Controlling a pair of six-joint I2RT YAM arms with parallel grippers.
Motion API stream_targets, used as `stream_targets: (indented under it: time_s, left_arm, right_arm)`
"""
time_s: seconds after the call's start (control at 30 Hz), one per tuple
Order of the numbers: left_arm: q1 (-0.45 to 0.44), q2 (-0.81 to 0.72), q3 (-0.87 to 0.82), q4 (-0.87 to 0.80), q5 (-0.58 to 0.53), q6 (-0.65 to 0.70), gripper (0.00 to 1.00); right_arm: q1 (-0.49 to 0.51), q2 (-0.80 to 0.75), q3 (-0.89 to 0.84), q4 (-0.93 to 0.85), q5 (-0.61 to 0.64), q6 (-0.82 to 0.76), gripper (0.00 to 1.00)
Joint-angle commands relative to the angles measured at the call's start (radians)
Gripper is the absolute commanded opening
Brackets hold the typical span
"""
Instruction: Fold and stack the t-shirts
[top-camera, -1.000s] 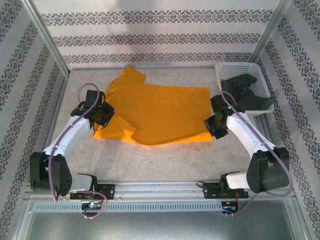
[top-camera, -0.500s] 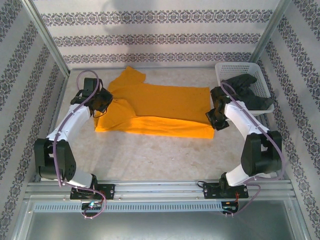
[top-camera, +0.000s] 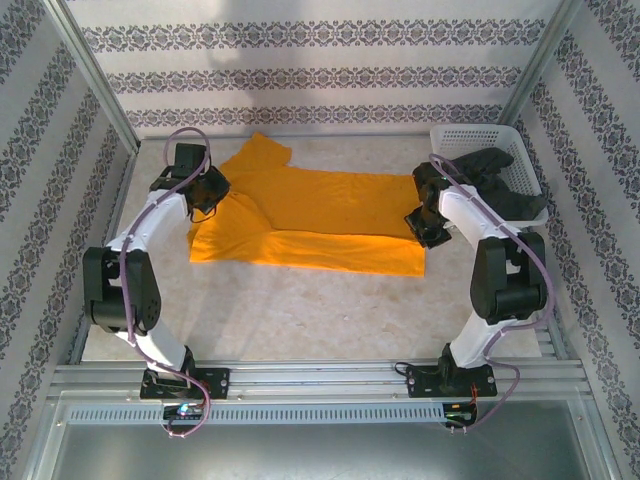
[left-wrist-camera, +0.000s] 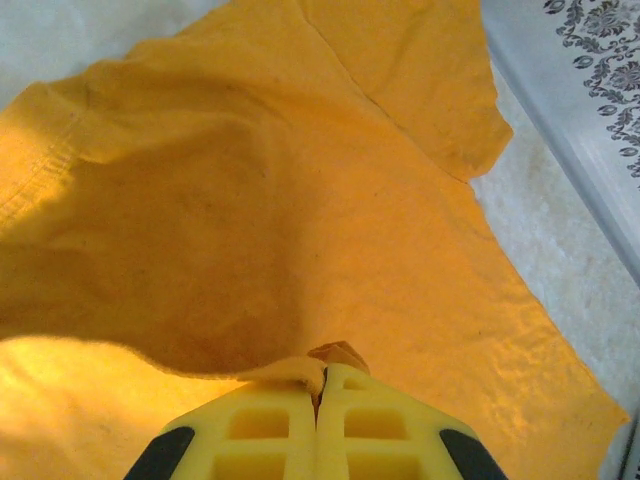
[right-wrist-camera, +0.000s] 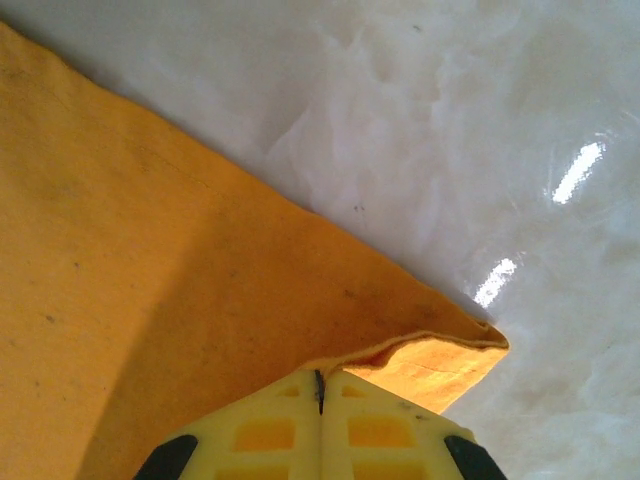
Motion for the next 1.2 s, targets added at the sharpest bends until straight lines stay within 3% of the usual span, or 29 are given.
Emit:
stream_targets:
  time_s: [0.0, 0.23, 0.3, 0.37, 0.43, 0.6, 0.8, 0.93, 1.17]
  left_arm:
    - [0.014, 0.041, 0.045, 0.025, -0.008, 0.066, 0.00]
    - [0.024, 0.150, 0.150, 0.018, 0.014, 0.147, 0.03]
    - [0.026, 0.175, 0.203, -0.043, -0.007, 0.179, 0.32]
    - [0.029, 0.173, 0.229, -0.109, -0.045, 0.198, 0.50]
    - [0.033, 0.132, 0.204, -0.147, -0.095, 0.195, 0.62]
    - [0.098, -0.058, -0.041, -0.166, -0.093, 0.113, 0.58]
    - [0.246, -0.131, -0.330, -0.030, 0.109, 0.025, 0.53]
    - [0.288, -0.075, -0.364, 0.039, 0.149, 0.010, 0.52]
    - [0.288, 0.002, -0.342, -0.004, 0.126, 0.014, 0.46]
  right_arm:
    - [-0.008, 0.035, 0.048, -0.016, 0.042, -0.027, 0.00]
    - [-0.015, 0.101, 0.101, -0.022, 0.039, -0.055, 0.00]
    - [-0.022, 0.115, 0.120, -0.025, 0.017, -0.083, 0.23]
    - [-0.027, 0.108, 0.130, -0.032, 0.016, -0.116, 0.43]
    - [-0.029, 0.076, 0.123, -0.031, 0.024, -0.150, 0.52]
    - [-0.026, -0.101, -0.032, 0.024, -0.001, -0.216, 0.48]
    - [-0.027, -0.319, -0.350, 0.250, -0.154, -0.234, 0.47]
    - [-0.058, -0.374, -0.484, 0.376, -0.208, -0.222, 0.48]
    - [-0.080, -0.310, -0.497, 0.382, -0.218, -0.226, 0.46]
